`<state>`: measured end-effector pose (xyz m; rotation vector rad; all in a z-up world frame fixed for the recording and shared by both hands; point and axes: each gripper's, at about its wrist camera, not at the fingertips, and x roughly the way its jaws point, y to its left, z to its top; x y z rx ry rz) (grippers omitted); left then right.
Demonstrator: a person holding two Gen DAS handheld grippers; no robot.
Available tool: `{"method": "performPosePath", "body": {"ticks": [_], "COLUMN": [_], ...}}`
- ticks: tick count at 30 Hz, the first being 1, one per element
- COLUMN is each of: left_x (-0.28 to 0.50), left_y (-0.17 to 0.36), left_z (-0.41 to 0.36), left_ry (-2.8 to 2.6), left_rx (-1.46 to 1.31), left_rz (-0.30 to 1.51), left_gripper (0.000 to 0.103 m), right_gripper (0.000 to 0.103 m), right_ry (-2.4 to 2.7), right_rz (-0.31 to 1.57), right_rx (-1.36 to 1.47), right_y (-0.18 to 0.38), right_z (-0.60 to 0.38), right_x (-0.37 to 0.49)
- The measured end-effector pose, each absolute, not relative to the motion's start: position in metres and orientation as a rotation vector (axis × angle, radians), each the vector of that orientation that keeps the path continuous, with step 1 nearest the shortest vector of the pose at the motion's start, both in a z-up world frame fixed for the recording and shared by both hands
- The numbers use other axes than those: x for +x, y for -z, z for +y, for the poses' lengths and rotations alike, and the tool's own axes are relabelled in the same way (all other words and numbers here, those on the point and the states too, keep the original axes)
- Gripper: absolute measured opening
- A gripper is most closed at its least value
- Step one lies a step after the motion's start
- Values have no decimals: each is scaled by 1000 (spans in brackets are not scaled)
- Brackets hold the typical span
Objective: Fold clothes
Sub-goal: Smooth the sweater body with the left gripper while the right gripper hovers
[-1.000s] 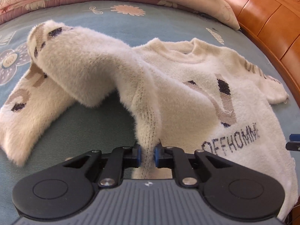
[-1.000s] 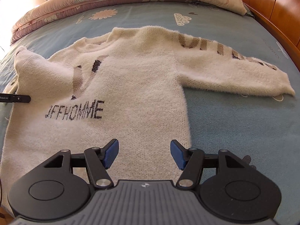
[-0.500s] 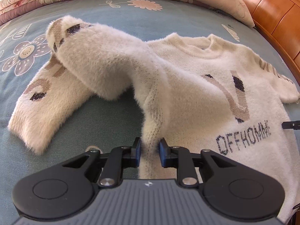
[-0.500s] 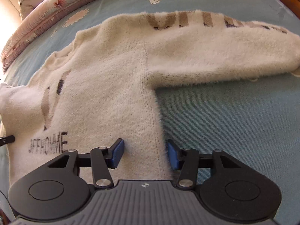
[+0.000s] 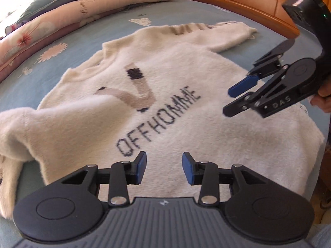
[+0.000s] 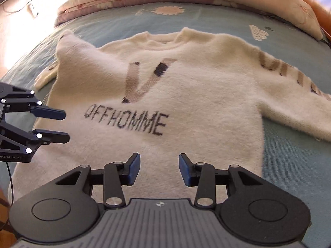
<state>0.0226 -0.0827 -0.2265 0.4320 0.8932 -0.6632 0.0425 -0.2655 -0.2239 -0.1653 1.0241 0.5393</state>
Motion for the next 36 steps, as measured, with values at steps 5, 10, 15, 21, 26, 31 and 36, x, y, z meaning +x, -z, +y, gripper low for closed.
{"method": "performPosePath", "body": {"ticks": [5, 10, 15, 21, 26, 31, 36], "left_x": [3, -9, -25, -57, -68, -70, -78], "left_y": [256, 253, 225, 235, 256, 239, 222], "left_z": [-65, -19, -51, -120, -108, -118, -157], "left_ry": [584, 458, 542, 838, 798, 782, 938], "left_rx": [541, 460, 438, 502, 572, 615, 584], "left_rz": [987, 1085, 1028, 957, 983, 989, 907], "left_gripper": [41, 55, 49, 52, 55, 52, 53], "right_gripper": [52, 57, 57, 57, 57, 62, 62], "right_ry": [-517, -418, -449, -622, -549, -398, -340], "right_rz": [1033, 1128, 1126, 1127, 1173, 1229, 1317], "right_rx": [-265, -236, -201, -277, -283, -98, 352], "right_y": [237, 235, 217, 233, 236, 226, 251], "right_z": [-282, -335, -340, -298, -338, -395, -441], "right_x": [6, -27, -52, -68, -72, -74, -71]}}
